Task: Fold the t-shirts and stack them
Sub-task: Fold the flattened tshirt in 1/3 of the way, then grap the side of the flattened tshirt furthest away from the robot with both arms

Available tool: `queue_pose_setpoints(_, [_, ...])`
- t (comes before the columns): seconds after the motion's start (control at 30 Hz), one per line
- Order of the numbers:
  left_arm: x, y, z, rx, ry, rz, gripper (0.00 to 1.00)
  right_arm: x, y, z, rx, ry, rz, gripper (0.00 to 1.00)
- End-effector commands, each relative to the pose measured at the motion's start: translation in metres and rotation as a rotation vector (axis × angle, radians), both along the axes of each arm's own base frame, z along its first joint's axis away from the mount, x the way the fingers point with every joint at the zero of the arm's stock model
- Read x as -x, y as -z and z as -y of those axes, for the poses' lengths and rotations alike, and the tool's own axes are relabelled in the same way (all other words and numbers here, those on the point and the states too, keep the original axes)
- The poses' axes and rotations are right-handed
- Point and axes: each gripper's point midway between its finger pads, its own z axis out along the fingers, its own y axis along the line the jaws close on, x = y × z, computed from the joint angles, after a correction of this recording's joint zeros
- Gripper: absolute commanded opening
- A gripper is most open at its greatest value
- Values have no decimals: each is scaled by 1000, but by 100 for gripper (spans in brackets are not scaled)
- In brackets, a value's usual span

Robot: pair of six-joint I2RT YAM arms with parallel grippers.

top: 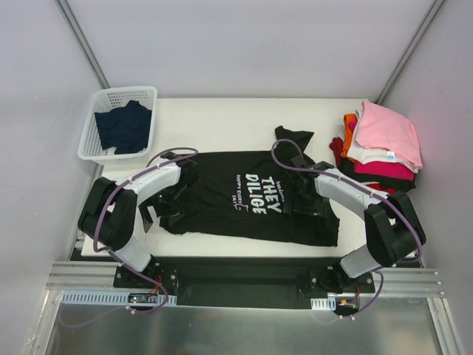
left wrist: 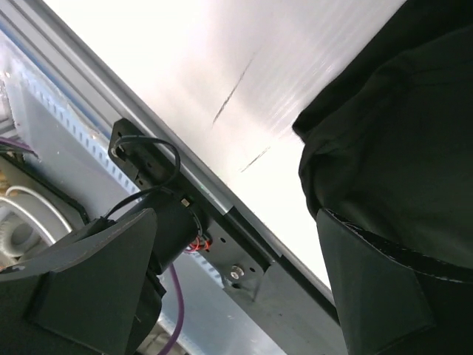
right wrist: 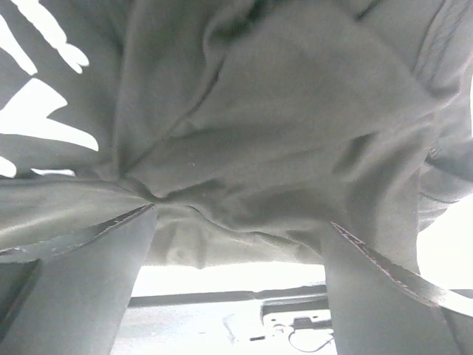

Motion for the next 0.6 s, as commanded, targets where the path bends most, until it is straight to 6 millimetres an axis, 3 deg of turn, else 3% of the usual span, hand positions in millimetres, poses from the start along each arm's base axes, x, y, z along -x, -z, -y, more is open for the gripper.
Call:
queue_pose_setpoints(0.0, [-6,-36,-11,-68,5,45,91,-21,-29,3,-24,-1,72,96])
queue_pose_setpoints(0.1, [-27,-55,-7,-68,26,93,91,-40,-45,5,-46,8,109,96])
queue_pose_setpoints(0.2, [-69,-78,11,-23,55,180,91,-67,-64,8,-70,14,144,96])
queue_pose_setpoints(0.3, [-107,-85,29,12,100,212,93,-97,-77,9,-99,19,166,96])
queue_pose_setpoints(0.43, [-156,-77,55,87,183,222,93,-138,-87,14,-125,22,187,96])
queue_pose_setpoints(0.47, [-171,-66,62,108,194,225,93,-145,-87,15,-134,28,191,96])
queue_pose_setpoints(0.53, [-193,-64,62,165,205,239,93,-168,-87,19,-195,55,205,96])
queue_pose_setpoints(0.57, [-204,-54,69,219,191,246,93,-177,-85,22,-213,72,212,96])
